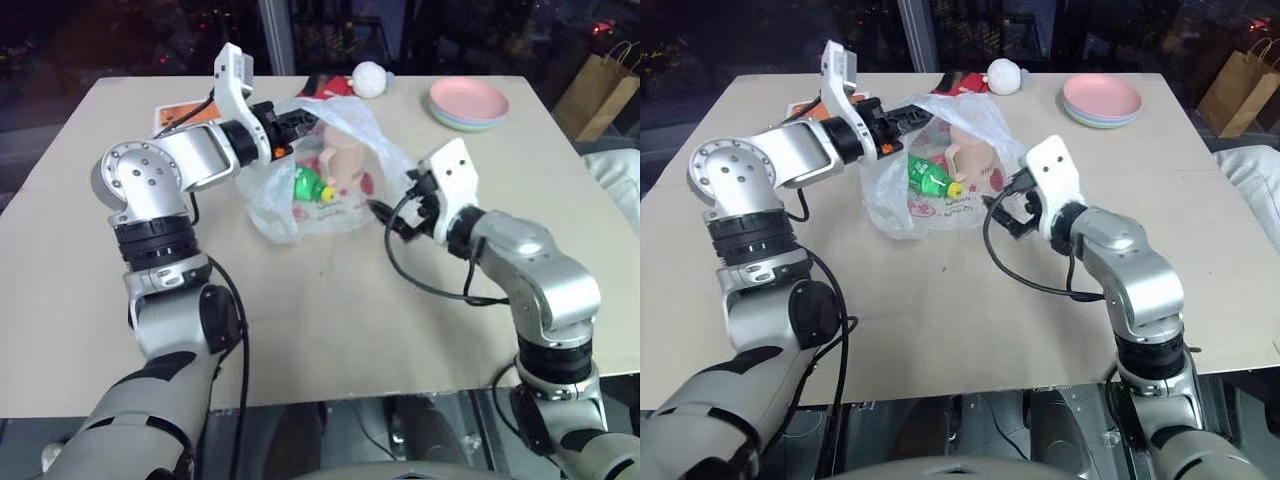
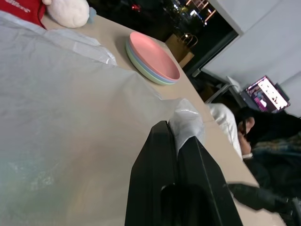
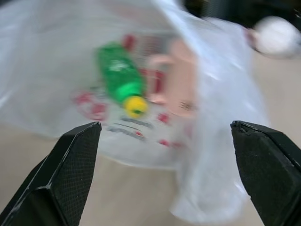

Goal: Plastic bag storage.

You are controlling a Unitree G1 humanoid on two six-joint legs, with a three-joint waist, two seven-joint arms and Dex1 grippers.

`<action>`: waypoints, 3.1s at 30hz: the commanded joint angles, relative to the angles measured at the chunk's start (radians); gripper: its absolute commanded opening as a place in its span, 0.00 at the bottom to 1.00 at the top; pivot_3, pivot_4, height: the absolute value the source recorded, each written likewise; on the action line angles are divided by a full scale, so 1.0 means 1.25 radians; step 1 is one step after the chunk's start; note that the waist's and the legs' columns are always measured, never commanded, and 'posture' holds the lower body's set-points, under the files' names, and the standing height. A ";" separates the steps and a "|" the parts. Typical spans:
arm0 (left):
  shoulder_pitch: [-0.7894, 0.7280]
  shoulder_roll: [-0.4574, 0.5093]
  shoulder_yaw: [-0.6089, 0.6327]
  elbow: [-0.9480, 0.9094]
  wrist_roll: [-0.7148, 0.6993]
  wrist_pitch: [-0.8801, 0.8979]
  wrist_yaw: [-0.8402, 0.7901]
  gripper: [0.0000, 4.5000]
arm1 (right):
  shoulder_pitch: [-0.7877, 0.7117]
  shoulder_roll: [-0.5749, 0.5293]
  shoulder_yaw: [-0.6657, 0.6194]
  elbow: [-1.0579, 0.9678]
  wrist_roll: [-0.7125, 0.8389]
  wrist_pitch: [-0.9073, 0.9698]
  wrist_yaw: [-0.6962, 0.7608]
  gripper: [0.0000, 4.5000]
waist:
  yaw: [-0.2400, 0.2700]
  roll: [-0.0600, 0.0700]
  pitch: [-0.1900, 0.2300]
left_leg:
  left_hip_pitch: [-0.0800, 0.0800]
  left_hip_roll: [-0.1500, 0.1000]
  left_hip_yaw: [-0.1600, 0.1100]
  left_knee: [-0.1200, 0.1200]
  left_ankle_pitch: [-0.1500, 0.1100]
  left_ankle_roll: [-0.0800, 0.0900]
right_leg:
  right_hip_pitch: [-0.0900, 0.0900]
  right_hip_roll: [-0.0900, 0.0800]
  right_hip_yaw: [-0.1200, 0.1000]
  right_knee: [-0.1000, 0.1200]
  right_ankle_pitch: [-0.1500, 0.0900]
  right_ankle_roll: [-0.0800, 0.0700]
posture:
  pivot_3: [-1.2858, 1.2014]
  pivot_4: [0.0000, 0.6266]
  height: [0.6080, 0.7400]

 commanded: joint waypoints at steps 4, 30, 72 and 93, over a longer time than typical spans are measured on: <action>0.027 0.044 -0.072 -0.082 0.016 -0.067 -0.105 0.00 | -0.006 0.041 0.002 0.198 -0.008 -0.084 -0.046 0.99 | -0.003 0.000 0.000 | 0.001 0.000 0.001 0.000 0.000 0.000 | 0.000 0.000 0.001 0.000 0.000 0.000 | 0.52 0.24 1.00; 0.478 0.350 0.172 -0.346 -0.194 -0.011 -0.418 0.71 | -0.020 0.004 -0.038 0.336 0.039 -0.272 -0.012 0.00 | -0.008 0.000 0.000 | 0.001 0.001 0.002 -0.002 0.000 0.000 | 0.000 0.001 0.001 -0.002 0.000 0.000 | 0.52 0.24 1.00; 0.158 0.244 0.125 -0.069 -0.509 -0.262 0.020 0.02 | -0.387 -0.083 -0.404 0.374 0.613 0.026 0.053 0.00 | 0.004 0.003 0.002 | -0.001 0.002 0.000 0.003 0.000 0.001 | 0.001 0.003 -0.001 -0.001 0.000 0.000 | 0.52 0.24 1.00; 0.004 0.228 -0.004 0.119 -0.165 -0.234 -0.228 0.02 | -0.214 -0.273 -0.502 0.131 0.984 0.183 -0.203 0.00 | -0.005 0.004 -0.003 | -0.023 0.002 0.002 -0.007 0.001 -0.002 | -0.021 -0.001 -0.002 -0.004 -0.002 -0.003 | 0.52 0.24 1.00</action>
